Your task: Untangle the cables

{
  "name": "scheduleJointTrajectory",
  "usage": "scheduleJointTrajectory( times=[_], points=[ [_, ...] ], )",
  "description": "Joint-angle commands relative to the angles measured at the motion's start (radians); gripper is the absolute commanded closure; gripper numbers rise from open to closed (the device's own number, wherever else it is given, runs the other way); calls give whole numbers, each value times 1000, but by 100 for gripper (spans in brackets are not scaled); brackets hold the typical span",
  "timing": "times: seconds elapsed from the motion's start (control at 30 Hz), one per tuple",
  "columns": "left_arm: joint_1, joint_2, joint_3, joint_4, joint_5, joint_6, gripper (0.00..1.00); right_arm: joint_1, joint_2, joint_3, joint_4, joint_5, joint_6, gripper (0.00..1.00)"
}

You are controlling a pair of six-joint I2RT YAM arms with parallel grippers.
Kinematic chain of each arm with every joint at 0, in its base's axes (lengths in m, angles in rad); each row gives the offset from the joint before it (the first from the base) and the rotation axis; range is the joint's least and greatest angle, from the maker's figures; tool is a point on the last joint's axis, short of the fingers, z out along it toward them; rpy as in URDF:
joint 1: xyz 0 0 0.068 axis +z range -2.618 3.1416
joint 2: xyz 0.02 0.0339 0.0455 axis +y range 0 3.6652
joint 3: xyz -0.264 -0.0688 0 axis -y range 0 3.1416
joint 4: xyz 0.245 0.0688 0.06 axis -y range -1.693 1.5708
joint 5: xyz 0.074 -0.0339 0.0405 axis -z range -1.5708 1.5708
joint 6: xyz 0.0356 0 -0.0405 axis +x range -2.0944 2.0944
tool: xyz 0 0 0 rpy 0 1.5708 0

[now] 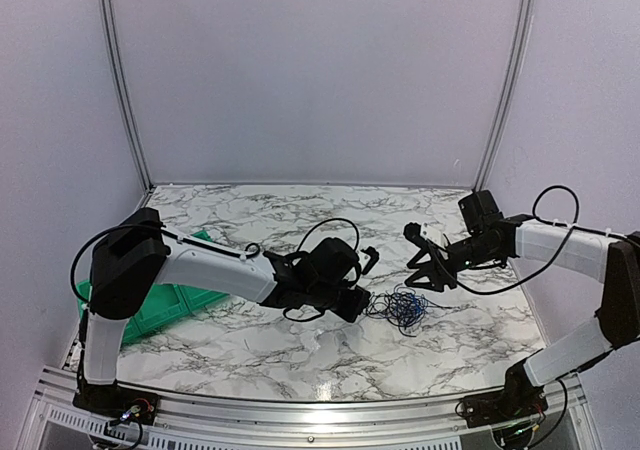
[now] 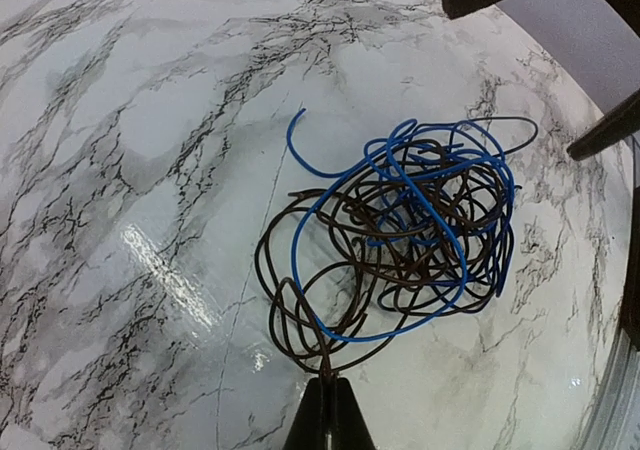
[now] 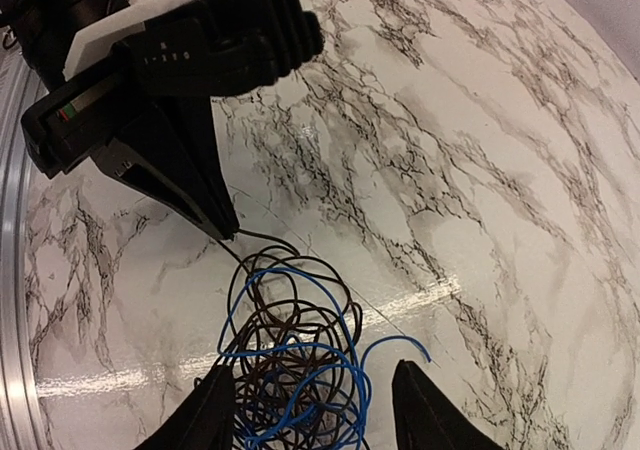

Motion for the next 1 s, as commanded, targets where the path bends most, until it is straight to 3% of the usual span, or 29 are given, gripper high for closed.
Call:
scheduleJointTrajectory(
  times=[0.0,0.23,0.4,0.57,0.87,0.97],
  points=[
    [-3,7,5,17,-22,9,100,37,26,21,3,-18,11,46],
    [0,-145,-134,88,-132,40,100,93,43,30,92,24,64,37],
    [4,-229,-217,107,-158,41,100,126,126,17,163,142,105,42],
    [6,-345,-292,91,-237,46,100,131,175,4,156,146,86,44],
    [7,-596,-301,-67,-474,180,100,131,321,39,117,289,77,75],
    [7,-693,-275,-134,-544,244,100,132,334,41,122,327,83,79]
  ],
)
